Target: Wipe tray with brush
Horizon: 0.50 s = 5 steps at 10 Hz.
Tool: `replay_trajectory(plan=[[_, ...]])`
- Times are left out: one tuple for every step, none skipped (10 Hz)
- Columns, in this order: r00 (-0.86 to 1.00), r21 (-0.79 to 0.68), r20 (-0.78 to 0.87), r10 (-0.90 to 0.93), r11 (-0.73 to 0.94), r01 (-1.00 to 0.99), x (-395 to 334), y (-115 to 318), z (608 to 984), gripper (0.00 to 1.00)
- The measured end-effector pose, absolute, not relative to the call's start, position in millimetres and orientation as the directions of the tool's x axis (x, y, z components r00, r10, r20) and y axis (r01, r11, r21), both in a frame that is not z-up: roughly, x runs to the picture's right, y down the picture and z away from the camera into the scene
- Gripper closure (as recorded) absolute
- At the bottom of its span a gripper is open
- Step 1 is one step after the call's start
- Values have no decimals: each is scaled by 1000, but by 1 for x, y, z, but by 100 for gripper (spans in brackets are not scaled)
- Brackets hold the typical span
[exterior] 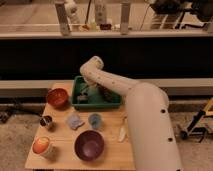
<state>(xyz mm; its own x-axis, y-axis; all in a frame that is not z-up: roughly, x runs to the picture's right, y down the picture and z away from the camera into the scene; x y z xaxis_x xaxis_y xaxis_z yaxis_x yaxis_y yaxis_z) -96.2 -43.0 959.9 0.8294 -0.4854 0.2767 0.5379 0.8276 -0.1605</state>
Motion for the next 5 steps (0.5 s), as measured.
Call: replay_trajectory(plan=[[821, -159, 290, -491, 822, 547, -98, -35, 955, 100], [817, -159, 297, -494, 818, 553, -97, -31, 953, 100], [814, -160, 303, -495, 816, 555, -93, -25, 950, 100], [813, -162, 305, -496, 814, 557, -89, -22, 949, 100], [814, -165, 304, -496, 814, 557, -85, -19, 948, 100]])
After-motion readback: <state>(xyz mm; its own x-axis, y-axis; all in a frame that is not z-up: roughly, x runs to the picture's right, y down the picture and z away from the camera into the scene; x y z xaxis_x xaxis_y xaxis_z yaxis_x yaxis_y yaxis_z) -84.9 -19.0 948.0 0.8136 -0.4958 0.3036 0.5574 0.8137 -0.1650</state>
